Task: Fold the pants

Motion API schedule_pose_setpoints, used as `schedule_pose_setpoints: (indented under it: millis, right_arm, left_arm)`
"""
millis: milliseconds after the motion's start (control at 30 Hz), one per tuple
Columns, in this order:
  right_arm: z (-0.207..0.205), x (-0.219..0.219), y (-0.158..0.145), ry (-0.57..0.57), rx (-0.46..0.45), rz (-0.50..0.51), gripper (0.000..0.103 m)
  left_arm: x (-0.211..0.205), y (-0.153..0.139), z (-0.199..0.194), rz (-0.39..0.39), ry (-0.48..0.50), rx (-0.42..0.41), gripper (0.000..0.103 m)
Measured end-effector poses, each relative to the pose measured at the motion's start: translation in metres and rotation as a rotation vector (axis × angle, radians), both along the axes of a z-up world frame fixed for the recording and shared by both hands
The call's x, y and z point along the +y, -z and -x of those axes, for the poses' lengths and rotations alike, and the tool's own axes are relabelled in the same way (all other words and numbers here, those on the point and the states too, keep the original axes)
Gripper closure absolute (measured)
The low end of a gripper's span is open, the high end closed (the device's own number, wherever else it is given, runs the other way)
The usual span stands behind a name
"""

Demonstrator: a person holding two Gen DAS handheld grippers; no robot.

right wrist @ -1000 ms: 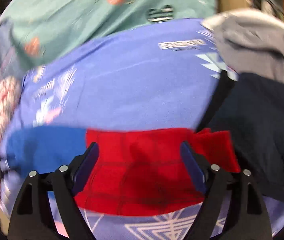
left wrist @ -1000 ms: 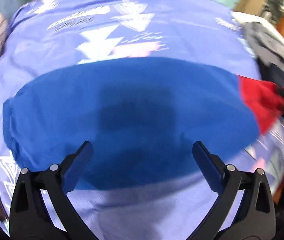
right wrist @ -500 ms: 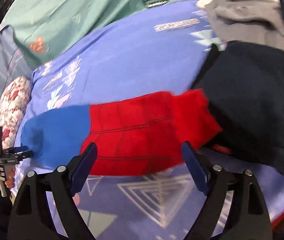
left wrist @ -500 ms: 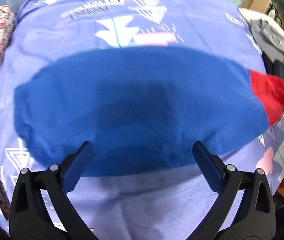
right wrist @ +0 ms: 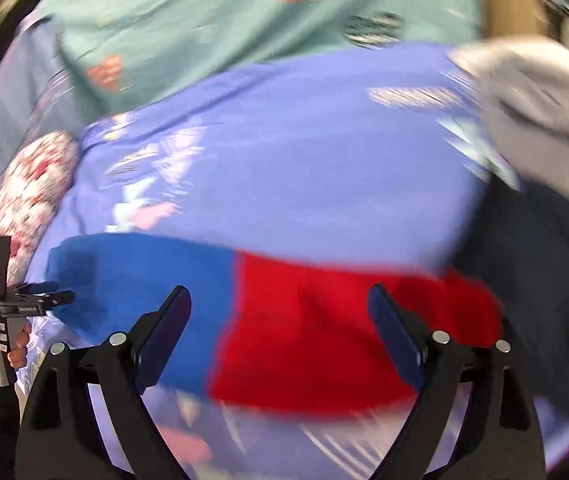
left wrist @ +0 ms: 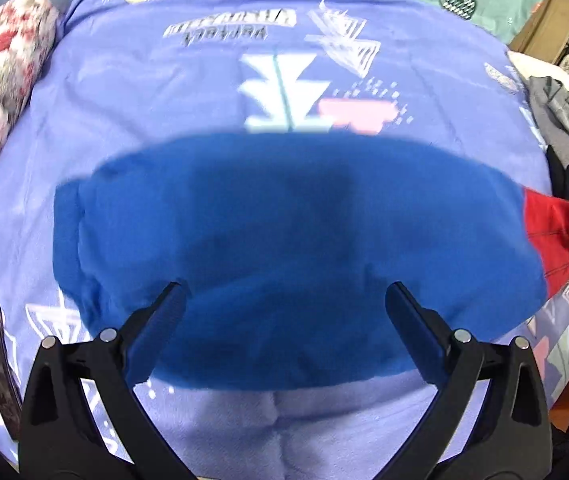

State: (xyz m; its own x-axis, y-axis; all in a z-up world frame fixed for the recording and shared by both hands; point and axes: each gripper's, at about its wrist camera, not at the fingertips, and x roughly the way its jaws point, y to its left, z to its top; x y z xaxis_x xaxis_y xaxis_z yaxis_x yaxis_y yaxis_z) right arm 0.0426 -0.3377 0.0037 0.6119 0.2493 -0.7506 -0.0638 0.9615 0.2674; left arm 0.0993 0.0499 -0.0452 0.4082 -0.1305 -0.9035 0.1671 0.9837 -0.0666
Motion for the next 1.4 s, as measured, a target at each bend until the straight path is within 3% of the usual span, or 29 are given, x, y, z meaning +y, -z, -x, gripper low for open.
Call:
schedule_pose_setpoints:
  millis: [100, 167, 200, 333, 567, 700, 867, 1000, 1267, 1400]
  right_arm:
    - [-0.066, 0.055, 0.002, -0.135, -0.008, -0.026, 0.043]
    - [-0.096, 0.086, 0.006, -0.183, 0.011, -0.011, 0.070]
    - [-0.116, 0.110, 0.013, -0.209, 0.032, 0.011, 0.073]
    - [-0.150, 0.169, 0.040, -0.289, 0.105, 0.039, 0.073]
    - [-0.146, 0.198, 0.073, -0.351, 0.183, 0.057, 0.073]
    - [-0.117, 0.209, 0.076, -0.474, 0.183, 0.086, 0.073]
    - [-0.090, 0.212, 0.080, -0.544, 0.181, 0.104, 0.073]
    - [-0.086, 0.209, 0.086, -0.556, 0.200, 0.095, 0.073]
    - [-0.108, 0.198, 0.073, -0.534, 0.223, -0.030, 0.072]
    - [-0.128, 0.211, 0.086, -0.518, 0.337, -0.128, 0.072]
  left_arm:
    - [-0.005, -0.016, -0.016, -0.028, 0.009, -0.065, 0.002]
    - [-0.005, -0.027, -0.031, -0.016, -0.010, -0.089, 0.002]
    - [-0.004, -0.030, -0.041, 0.008, -0.025, -0.090, 0.002]
    - [-0.003, -0.029, -0.072, 0.003, -0.069, -0.083, 0.002]
    - [-0.008, -0.005, -0.101, -0.016, -0.095, -0.041, 0.002]
    - [-0.008, 0.002, -0.108, 0.012, -0.118, -0.013, 0.002]
    - [-0.026, 0.016, -0.099, -0.027, -0.037, 0.024, 0.002]
    - [-0.036, 0.033, -0.080, -0.141, 0.021, 0.024, 0.002]
    - [-0.019, 0.038, -0.050, -0.107, 0.026, 0.010, 0.002]
    - [-0.017, 0.038, -0.048, -0.096, 0.022, 0.003, 0.002]
